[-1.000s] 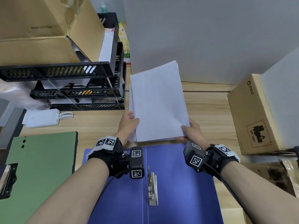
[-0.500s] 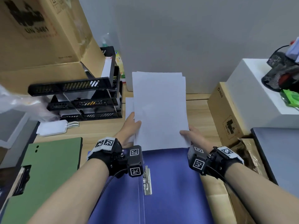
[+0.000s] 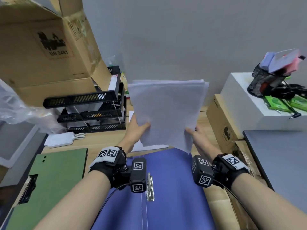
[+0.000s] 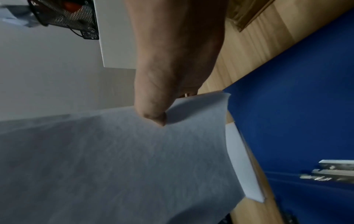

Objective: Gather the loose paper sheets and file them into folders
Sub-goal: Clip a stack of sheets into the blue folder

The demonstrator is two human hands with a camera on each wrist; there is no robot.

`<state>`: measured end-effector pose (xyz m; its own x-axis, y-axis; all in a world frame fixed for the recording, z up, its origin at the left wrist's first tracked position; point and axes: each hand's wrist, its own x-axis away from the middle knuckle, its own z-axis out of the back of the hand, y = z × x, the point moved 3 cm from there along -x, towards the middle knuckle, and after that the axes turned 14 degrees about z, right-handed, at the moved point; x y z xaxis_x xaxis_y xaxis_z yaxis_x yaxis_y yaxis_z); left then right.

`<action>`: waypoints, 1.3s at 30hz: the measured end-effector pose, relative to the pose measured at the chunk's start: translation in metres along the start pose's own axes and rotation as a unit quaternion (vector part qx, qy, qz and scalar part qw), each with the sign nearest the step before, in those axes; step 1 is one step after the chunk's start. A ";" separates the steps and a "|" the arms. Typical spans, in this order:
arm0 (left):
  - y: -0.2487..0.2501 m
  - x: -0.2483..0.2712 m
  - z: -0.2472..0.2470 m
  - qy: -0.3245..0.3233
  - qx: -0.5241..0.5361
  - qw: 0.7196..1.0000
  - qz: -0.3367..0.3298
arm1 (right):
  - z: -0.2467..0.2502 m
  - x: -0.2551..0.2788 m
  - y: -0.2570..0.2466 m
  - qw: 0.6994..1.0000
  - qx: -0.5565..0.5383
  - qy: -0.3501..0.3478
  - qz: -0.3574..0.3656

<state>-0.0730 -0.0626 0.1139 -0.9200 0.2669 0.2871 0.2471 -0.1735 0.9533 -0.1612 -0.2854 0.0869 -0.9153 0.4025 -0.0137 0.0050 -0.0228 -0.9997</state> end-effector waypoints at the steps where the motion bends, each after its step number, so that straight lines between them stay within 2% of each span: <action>1: -0.010 0.001 -0.002 -0.011 -0.007 1.000 0.009 | 0.001 0.006 0.006 1.000 0.001 -0.009 -0.018; 8: -0.083 0.015 -0.011 -0.083 -0.104 0.984 0.122 | 0.013 0.036 0.050 0.992 0.067 -0.037 -0.104; 17: -0.072 0.005 -0.005 -0.087 -0.132 0.978 0.135 | 0.009 0.028 0.038 0.994 0.080 -0.037 -0.059; 22: -0.062 -0.001 -0.007 -0.100 -0.113 0.979 0.135 | 0.012 0.024 0.031 0.987 0.123 -0.090 -0.044; 26: -0.076 0.000 -0.007 -0.103 -0.122 0.973 0.168 | 0.017 0.030 0.047 0.978 0.191 -0.049 -0.071; 29: -0.094 -0.001 0.001 -0.064 -0.151 0.969 0.187 | 0.023 0.034 0.067 0.960 0.253 -0.048 -0.112; 32: -0.114 -0.008 0.015 -0.041 -0.232 0.953 0.189 | 0.025 0.038 0.081 0.947 0.278 -0.056 -0.152; 39: -0.155 -0.037 0.056 -0.036 -0.400 0.894 0.197 | 0.019 0.035 0.098 0.942 0.280 -0.057 -0.175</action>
<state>-0.0604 0.0079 -0.0389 -0.7805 0.0902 0.6187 0.2254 -0.8824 0.4131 -0.2002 -0.2907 -0.0110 -0.8591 0.3746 0.3487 -0.4889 -0.3997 -0.7754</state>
